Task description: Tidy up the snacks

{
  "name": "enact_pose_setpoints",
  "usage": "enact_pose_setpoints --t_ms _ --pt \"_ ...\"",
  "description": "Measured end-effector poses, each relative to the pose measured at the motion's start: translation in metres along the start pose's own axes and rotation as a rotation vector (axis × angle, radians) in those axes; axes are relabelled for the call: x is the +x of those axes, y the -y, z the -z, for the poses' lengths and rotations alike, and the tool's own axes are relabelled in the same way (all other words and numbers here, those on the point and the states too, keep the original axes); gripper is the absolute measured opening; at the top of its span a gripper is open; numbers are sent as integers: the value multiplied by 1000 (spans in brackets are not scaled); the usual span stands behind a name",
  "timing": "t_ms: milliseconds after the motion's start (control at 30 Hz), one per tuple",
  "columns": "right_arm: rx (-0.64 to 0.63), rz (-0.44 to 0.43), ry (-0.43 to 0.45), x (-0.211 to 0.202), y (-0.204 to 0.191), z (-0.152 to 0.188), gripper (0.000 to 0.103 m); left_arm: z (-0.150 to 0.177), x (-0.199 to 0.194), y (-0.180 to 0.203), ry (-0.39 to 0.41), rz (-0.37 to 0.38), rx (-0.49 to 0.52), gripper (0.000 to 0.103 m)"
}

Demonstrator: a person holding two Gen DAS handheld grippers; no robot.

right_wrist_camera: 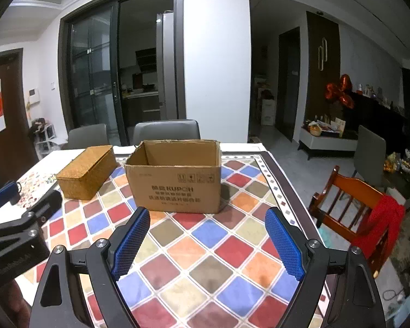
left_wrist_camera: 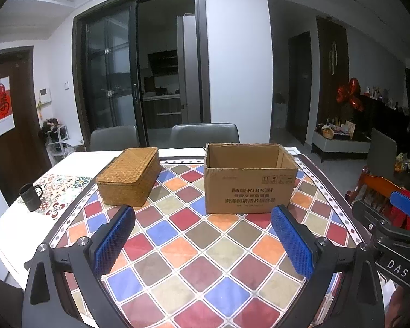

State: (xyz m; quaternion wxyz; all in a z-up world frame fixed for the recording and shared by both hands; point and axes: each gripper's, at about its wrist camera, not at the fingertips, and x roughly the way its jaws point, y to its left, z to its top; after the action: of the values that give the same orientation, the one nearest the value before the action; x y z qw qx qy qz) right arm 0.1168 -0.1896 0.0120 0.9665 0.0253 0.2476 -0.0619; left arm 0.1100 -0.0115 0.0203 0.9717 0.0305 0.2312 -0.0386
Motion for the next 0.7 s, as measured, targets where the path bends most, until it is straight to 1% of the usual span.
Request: enact_pose_setpoints --t_ms 300,700 --pt "-14 21 4 -26 6 16 87 18 -24 -1 -3 7 2 101" --pt "-1 20 -6 -37 9 33 87 33 -42 -4 -15 8 4 101"
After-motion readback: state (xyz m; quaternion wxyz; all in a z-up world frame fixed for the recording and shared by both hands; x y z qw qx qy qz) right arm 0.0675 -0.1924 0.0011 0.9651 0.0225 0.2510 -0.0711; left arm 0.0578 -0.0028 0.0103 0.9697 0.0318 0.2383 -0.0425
